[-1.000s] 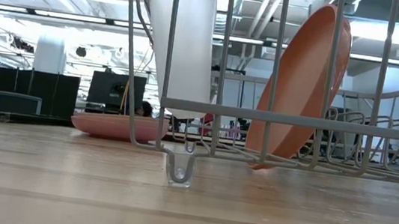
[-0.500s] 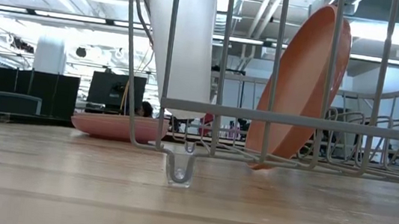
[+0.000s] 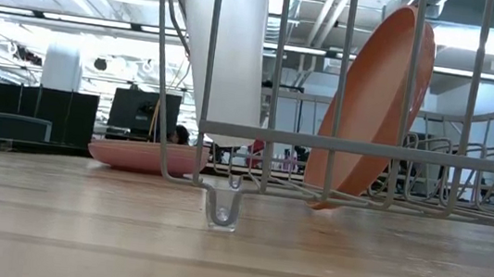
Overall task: Sort dishes
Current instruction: Put the pink plate in the dish rack
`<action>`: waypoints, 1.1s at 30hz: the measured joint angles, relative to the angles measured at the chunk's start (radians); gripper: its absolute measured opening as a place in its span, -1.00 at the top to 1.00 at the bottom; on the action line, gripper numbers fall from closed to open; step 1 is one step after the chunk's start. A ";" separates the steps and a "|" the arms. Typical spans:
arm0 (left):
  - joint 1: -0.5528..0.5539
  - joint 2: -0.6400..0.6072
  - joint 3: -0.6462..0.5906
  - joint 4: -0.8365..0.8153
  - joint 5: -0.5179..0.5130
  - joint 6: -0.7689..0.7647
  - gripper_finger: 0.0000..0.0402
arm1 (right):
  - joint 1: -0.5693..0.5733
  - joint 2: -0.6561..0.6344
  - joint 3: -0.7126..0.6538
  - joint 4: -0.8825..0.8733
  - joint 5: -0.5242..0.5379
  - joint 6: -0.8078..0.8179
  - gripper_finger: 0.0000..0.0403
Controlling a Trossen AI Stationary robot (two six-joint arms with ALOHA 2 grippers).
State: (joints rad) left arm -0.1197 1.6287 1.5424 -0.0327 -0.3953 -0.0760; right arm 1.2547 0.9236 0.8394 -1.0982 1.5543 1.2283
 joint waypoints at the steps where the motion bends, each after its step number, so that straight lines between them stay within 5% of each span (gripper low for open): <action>1: -0.008 0.000 -0.008 0.012 0.000 -0.004 1.00 | -0.017 0.012 0.000 0.023 0.010 0.002 -0.50; 8: -0.087 0.000 -0.054 0.182 -0.112 0.029 1.00 | -0.166 0.127 0.001 0.304 0.020 -0.094 -0.84; 18: -0.153 0.009 -0.055 0.207 -0.311 0.047 1.00 | -0.194 0.225 0.001 0.763 0.019 -0.451 -0.79; 33: -0.154 0.061 -0.055 0.242 -0.482 0.009 1.00 | -0.215 0.262 0.010 0.924 0.016 -0.623 -0.78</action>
State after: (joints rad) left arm -0.2737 1.6900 1.4872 0.2090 -0.8774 -0.0665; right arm 1.0399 1.1855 0.8497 -0.1745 1.5699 0.6048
